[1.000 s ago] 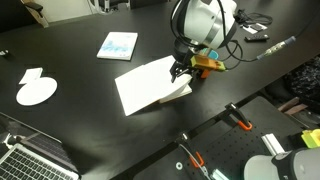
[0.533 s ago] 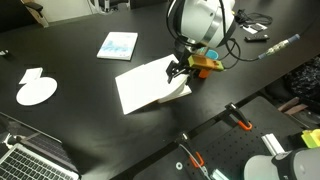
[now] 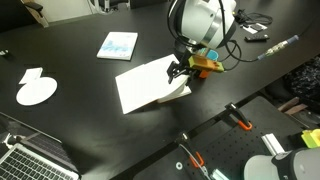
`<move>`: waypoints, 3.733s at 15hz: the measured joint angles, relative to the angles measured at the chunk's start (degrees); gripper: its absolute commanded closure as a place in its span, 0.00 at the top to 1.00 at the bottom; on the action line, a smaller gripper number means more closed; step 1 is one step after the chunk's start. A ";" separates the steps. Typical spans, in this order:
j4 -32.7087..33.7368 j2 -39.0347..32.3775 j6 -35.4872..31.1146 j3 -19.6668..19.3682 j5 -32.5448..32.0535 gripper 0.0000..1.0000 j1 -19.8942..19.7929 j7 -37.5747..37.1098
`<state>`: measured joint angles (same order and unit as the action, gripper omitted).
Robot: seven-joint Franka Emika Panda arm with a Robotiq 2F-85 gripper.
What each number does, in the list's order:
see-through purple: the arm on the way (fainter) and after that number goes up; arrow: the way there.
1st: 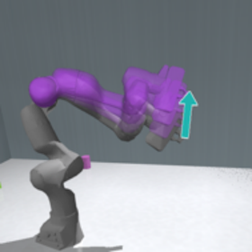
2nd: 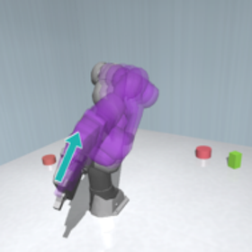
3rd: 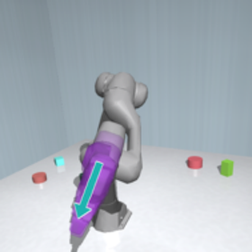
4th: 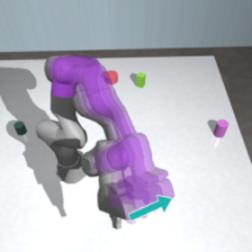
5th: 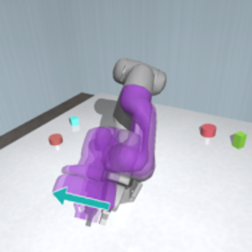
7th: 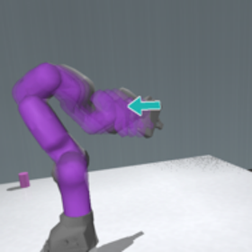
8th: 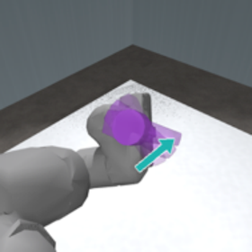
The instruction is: Open the book, then flip some pages
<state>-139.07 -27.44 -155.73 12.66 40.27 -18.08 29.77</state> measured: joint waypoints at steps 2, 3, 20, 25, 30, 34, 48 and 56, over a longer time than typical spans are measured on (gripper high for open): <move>0.03 -0.25 -0.52 -0.20 0.01 0.50 -0.27 0.10; 0.02 -0.36 -0.96 -0.29 0.01 0.43 -0.39 0.19; -8.53 2.55 -22.09 -14.23 -11.94 0.14 21.39 -13.53; -13.46 6.10 -26.95 -24.52 -26.85 0.14 33.61 -28.29; -16.33 6.95 -29.47 -38.04 -28.69 0.14 51.60 -31.80; -18.35 6.73 -31.80 -45.79 -26.92 0.14 64.67 -32.25; -17.98 6.49 -31.69 -49.48 -21.12 0.14 82.82 -30.16; -18.06 2.98 -34.57 -48.44 -18.62 0.14 88.82 -28.89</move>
<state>-157.13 -24.47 -190.30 -35.78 21.65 70.74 0.88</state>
